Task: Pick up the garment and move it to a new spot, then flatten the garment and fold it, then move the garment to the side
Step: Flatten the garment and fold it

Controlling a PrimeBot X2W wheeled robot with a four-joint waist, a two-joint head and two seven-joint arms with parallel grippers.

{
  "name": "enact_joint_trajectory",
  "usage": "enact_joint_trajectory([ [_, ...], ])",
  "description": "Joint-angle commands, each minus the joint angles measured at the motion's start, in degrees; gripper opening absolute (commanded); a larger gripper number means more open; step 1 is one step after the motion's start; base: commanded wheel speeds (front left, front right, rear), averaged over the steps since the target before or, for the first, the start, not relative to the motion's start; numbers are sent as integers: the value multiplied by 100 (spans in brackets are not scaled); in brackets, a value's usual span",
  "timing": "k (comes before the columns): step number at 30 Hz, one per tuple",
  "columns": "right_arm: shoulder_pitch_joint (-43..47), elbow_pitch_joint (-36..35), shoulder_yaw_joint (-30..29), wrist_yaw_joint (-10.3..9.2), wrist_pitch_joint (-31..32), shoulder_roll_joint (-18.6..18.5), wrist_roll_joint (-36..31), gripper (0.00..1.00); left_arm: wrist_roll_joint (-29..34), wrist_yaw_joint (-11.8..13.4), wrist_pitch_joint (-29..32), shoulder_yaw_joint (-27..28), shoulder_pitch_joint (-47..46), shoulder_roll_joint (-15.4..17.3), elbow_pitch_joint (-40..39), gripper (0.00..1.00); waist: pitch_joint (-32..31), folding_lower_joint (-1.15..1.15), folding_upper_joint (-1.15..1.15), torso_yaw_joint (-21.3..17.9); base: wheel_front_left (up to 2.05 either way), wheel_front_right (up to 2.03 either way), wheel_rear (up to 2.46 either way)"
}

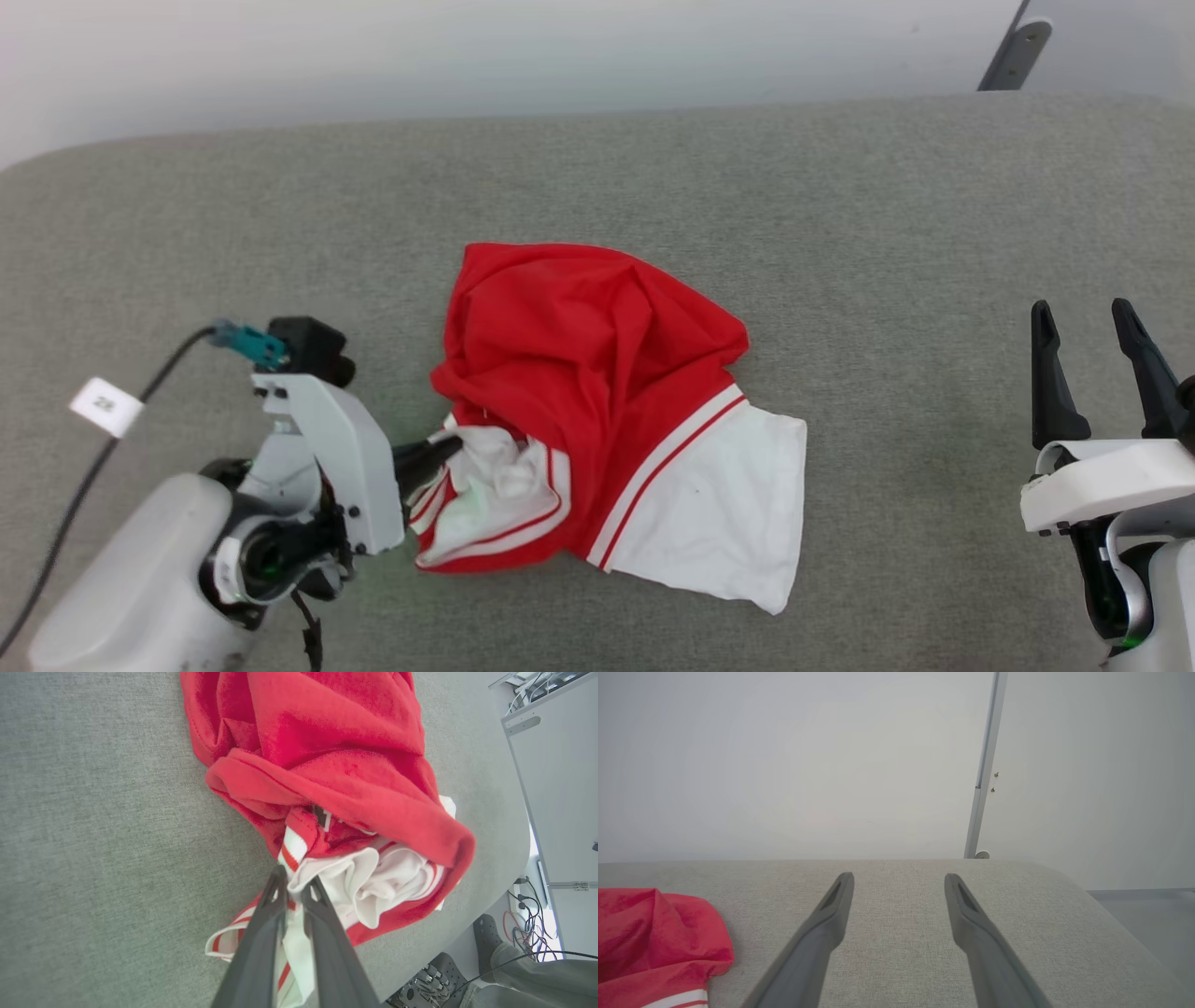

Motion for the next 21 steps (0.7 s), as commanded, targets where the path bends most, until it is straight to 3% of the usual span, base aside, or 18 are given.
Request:
enact_joint_trajectory([
  [1,20,-27,3,-8,14,-16,-35,100,64,-36,-6,-41,9,-29,54,24,-16,0,0,58,0,0,0],
  [2,-1,-34,15,-8,9,-22,-33,100,118,-78,-3,-97,-26,-39,131,45,-22,0,0,77,0,0,0],
  [3,-34,-47,33,-8,6,-28,-33,100,172,-132,4,-156,-79,-51,197,89,-27,0,0,88,0,0,0],
  [4,-62,-57,44,-8,1,-37,-34,100,226,-172,11,-209,-134,-75,288,100,-34,0,0,98,0,0,0],
  [11,-93,-103,102,-8,22,-80,-30,100,420,-389,289,-526,-465,-183,664,100,-136,0,0,131,0,0,0],
  [21,2,-157,141,-8,52,-95,-11,100,626,-531,461,-799,-654,-207,617,100,-169,0,0,77,0,0,0],
])
